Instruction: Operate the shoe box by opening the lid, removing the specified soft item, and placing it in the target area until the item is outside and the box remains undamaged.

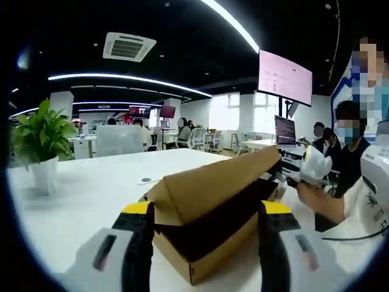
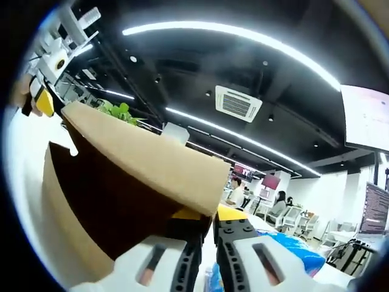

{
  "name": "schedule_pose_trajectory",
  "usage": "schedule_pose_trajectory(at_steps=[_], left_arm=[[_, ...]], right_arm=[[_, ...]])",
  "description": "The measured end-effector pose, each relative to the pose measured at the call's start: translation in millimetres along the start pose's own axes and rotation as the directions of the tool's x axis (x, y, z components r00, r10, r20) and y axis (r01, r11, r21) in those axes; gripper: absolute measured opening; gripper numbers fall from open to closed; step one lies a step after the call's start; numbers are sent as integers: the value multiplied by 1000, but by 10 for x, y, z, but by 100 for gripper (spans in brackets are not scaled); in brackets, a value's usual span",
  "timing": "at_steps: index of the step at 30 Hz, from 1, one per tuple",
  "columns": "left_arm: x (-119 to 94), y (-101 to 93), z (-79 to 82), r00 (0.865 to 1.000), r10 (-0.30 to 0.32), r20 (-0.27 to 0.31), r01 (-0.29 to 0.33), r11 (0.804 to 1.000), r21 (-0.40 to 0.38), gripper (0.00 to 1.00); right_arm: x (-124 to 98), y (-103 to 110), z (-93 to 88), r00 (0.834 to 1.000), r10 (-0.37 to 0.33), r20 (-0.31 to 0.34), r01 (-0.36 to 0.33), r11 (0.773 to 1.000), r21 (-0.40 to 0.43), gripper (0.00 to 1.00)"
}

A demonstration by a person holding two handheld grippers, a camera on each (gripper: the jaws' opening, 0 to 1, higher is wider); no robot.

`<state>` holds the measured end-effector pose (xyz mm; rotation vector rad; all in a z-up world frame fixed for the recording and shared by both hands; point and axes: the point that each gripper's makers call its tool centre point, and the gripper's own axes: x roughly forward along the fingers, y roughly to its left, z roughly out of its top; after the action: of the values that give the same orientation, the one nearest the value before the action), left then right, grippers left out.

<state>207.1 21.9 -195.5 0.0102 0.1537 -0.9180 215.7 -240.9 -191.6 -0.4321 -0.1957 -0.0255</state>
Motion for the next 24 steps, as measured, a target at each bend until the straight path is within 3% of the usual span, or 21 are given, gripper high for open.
schedule_pose_trajectory(at_steps=[7,15,24], left_arm=[[-4,37,-9,1000,8,4,-8,1000,0,68],[-12,110,-18,999,44,12,-44,999,-7,58],[-13,121,-30,999,44,9,-44,999,-23,58]], right_arm=[[32,1,-28,1000,4,-1,-4,1000,6,3],[72,-7,-62,1000,11,-7,-11,1000,4,3],[58,36,-99,1000,16,-11,-16,1000,-3,3]])
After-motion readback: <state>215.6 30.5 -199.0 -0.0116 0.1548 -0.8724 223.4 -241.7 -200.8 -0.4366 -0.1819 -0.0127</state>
